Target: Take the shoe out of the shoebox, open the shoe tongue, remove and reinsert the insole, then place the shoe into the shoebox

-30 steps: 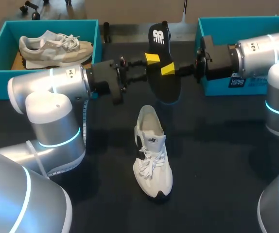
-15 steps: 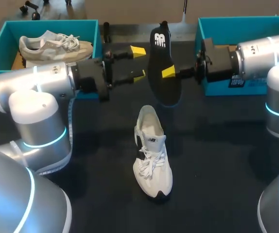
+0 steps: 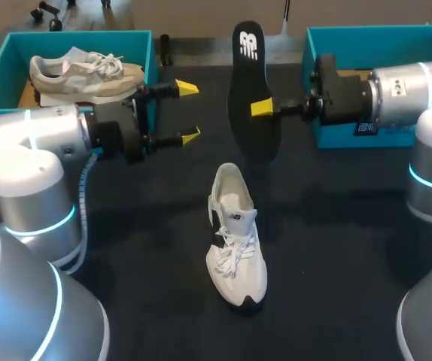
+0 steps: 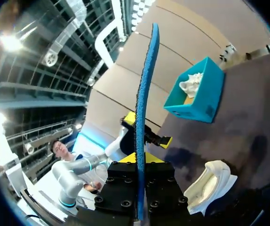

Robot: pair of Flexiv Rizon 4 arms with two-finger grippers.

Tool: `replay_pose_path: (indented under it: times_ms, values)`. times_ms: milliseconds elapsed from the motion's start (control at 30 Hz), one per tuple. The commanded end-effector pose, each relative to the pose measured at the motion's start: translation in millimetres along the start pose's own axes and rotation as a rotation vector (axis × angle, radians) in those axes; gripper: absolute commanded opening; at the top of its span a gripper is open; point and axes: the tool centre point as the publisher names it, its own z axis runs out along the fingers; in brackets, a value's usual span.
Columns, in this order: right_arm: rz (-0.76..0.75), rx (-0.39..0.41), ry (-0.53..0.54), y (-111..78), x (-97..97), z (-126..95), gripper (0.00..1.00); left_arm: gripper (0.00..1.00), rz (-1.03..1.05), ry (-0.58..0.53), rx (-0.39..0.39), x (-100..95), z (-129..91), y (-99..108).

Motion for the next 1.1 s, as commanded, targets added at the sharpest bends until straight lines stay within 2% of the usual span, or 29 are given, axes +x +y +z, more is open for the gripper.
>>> replay_pose_path:
  times_ms: [33, 1033, 1100]
  values:
    - [-0.067, -0.003, 0.095, -4.0, -6.6, 0.1, 0.0, 1.0, -0.002, 0.022, 0.003, -3.5, -6.5, -1.5]
    - [-0.067, -0.003, 0.095, -4.0, -6.6, 0.1, 0.0, 1.0, -0.002, 0.022, 0.003, -3.5, -6.5, -1.5]
    - [-0.104, 0.008, 0.102, -2.4, -10.1, -0.9, 0.0, 1.0, -0.002, 0.022, 0.003, -3.5, -6.5, -1.5]
